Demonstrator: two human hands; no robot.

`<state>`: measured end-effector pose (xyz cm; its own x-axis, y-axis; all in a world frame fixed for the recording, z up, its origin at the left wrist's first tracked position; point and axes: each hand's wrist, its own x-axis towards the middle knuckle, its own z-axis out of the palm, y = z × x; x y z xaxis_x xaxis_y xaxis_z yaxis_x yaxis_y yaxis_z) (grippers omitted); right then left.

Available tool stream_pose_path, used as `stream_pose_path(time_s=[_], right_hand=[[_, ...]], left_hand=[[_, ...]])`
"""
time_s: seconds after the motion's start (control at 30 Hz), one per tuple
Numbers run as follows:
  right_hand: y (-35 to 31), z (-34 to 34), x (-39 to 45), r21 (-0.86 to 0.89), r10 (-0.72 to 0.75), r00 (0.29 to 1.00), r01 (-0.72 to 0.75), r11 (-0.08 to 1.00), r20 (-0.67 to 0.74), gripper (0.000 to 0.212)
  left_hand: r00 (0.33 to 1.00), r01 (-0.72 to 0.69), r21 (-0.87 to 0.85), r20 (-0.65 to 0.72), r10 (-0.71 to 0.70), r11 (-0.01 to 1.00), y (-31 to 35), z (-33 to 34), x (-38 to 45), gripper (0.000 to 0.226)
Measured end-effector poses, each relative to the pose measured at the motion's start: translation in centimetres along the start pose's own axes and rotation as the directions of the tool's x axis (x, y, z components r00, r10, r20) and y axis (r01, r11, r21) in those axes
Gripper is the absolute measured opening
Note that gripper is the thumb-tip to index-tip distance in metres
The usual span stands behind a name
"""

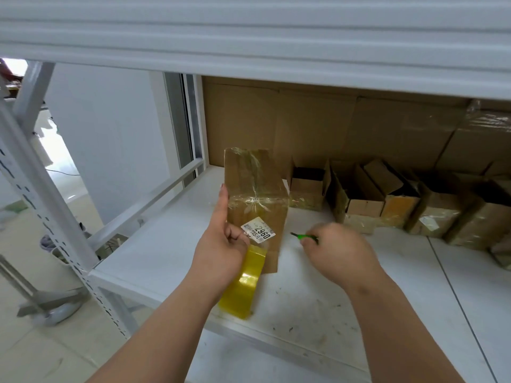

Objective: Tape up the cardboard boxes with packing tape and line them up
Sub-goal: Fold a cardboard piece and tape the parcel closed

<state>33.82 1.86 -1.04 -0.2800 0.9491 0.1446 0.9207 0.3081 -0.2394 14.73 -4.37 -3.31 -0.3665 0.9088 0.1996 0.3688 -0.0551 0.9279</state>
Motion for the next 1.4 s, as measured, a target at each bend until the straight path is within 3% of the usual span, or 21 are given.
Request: stream_pose_path(time_s=[0.1, 0.2, 0.27, 0.33, 0.4, 0.47, 0.53, 0.6, 0.63, 0.7, 0.77, 0.83, 0.9, 1.0, 1.2, 1.4], right_hand=[[3.1, 2.8, 0.0, 0.021, 0.11, 0.99, -0.112, 0.993, 0.092, 0.022], [4.3, 6.1, -0.8, -0.124, 0.176, 0.963, -0.152, 0.981, 0.206, 0.025], [4.3, 7.2, -1.1, -0.218, 0.209, 0.96, -0.167, 0.962, 0.187, 0.034], [3.4, 6.8, -1.3, -0.091, 0.204, 0.977, -0.197, 0.976, 0.066, 0.041], [1.6, 5.5, -1.9, 0.313, 0.133, 0.989, -0.105, 0.944, -0.071, 0.026], [-0.9, 3.9, -3.0, 0.692, -0.026, 0.999, 0.038, 0.72, -0.029, 0.013], [-2.7, 3.3, -4.2, 0.756, -0.274, 0.96, 0.135, 0.641, 0.061, 0.033], [-3.3, 4.2, -4.9, 0.616, -0.393, 0.913, 0.247, 0.748, 0.11, 0.056], [-3.2, 4.4, -5.0, 0.543, -0.389, 0.915, 0.274, 0.794, 0.107, 0.057], [-2.8, 3.7, -5.2, 0.567, -0.348, 0.931, 0.23, 0.791, 0.108, 0.044], [-2.3, 2.2, -5.4, 0.653, -0.347, 0.932, 0.198, 0.731, 0.104, 0.028], [-2.0, 0.2, -5.5, 0.749, -0.389, 0.917, 0.201, 0.631, 0.082, 0.013], [-1.7, -1.7, -5.7, 0.79, -0.434, 0.899, 0.232, 0.568, 0.048, 0.015], [-1.3, -3.7, -5.8, 0.822, -0.464, 0.886, 0.252, 0.51, 0.016, 0.013], [0.4, -5.6, -5.0, 0.876, -0.506, 0.862, 0.228, 0.425, 0.021, 0.037], [2.5, -7.8, -2.3, 0.798, -0.343, 0.939, 0.233, 0.556, -0.036, 0.048]], left_hand=[[1.0, -0.008, -0.005, 0.021, 0.008, 1.0, 0.1, -0.2, -0.3, 0.102], [0.999, -0.033, 0.01, -0.007, 0.033, 0.999, 0.4, -0.2, -0.7, 0.104], [0.998, -0.052, 0.038, -0.028, 0.053, 0.998, 0.7, -0.1, -1.2, 0.104], [0.996, -0.045, 0.053, -0.073, 0.049, 0.998, 1.1, 0.1, -1.6, 0.103], [0.988, -0.025, 0.05, -0.149, 0.032, 0.998, 1.6, 0.3, -1.9, 0.099], [0.973, -0.01, 0.026, -0.231, 0.016, 1.0, 2.1, 0.3, -2.0, 0.092], [0.95, 0.002, -0.009, -0.311, -0.005, 1.0, 2.9, 0.3, -2.1, 0.082], [0.925, 0.037, -0.056, -0.376, -0.056, 0.998, 3.7, 0.2, -2.2, 0.069], [0.919, 0.061, -0.099, -0.383, -0.095, 0.993, 4.1, 0.1, -2.3, 0.063], [0.923, 0.13, -0.26, -0.321, -0.213, 0.957, 4.6, -0.8, -2.1, 0.049], [0.929, 0.25, -0.422, -0.149, -0.339, 0.872, 4.8, -2.1, -1.8, 0.029], [0.919, 0.348, -0.46, -0.006, -0.395, 0.817, 5.0, -3.2, -1.8, 0.015], [0.907, 0.377, -0.456, 0.005, -0.422, 0.806, 5.1, -3.6, -2.1, 0.005], [0.902, 0.337, -0.512, -0.066, -0.427, 0.79, 5.4, -3.5, -2.6, 0.01], [0.901, 0.115, -0.539, -0.297, -0.315, 0.835, 7.5, -1.9, -3.5, 0.019], [0.767, -0.043, -0.639, -0.514, -0.384, 0.768, 8.0, -3.9, -1.1, 0.021]])
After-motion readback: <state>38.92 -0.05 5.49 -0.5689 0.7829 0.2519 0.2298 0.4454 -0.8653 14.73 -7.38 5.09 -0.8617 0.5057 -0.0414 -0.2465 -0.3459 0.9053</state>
